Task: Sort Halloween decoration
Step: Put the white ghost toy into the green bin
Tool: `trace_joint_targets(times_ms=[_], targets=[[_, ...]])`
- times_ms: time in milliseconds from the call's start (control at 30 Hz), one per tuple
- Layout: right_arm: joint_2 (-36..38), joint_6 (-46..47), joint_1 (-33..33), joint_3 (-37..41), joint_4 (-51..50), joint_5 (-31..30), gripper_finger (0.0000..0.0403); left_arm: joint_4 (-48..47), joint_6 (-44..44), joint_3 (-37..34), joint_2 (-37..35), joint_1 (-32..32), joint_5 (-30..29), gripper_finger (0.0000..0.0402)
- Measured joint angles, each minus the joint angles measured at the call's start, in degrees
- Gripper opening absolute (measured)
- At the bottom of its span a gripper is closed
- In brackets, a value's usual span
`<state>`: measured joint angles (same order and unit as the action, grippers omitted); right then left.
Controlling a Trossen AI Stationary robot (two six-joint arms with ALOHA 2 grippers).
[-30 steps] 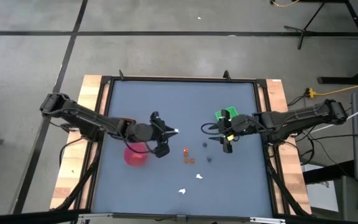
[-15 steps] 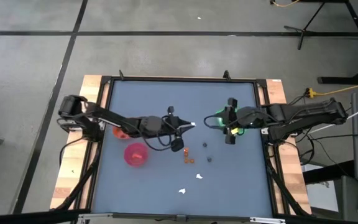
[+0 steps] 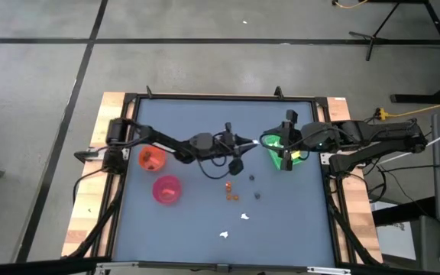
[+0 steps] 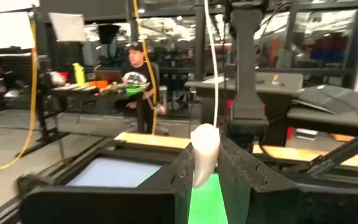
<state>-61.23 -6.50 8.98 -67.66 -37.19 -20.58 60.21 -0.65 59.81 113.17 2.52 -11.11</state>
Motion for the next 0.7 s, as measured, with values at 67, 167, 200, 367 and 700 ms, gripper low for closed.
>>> trace_joint_targets(times_ms=[67, 167, 200, 367, 700], targets=[[0.00, 0.00, 0.00, -0.02, 0.07, 0.00, 0.0199, -1.43, 0.00, 4.16, 2.69, 0.53, 1.04, 0.0043], [0.00, 0.00, -0.01, -0.02, 0.04, 0.00, 0.0199, -2.74, 0.00, 9.92, 6.93, 1.17, 1.41, 0.0043], [0.00, -0.01, -0.01, -0.02, 0.02, 0.00, 0.0199, -2.75, 0.00, 11.74, 8.40, 1.29, 1.42, 0.0043], [-0.01, 0.00, 0.00, -0.02, 0.02, 0.02, 0.0199, -2.76, 0.01, 20.98, 15.72, 1.72, 1.44, 0.0043], [-0.02, 0.00, -0.01, -0.02, -0.28, 0.15, 0.0199, -7.48, 0.00, 35.68, 28.78, 1.77, 1.43, 0.0043]])
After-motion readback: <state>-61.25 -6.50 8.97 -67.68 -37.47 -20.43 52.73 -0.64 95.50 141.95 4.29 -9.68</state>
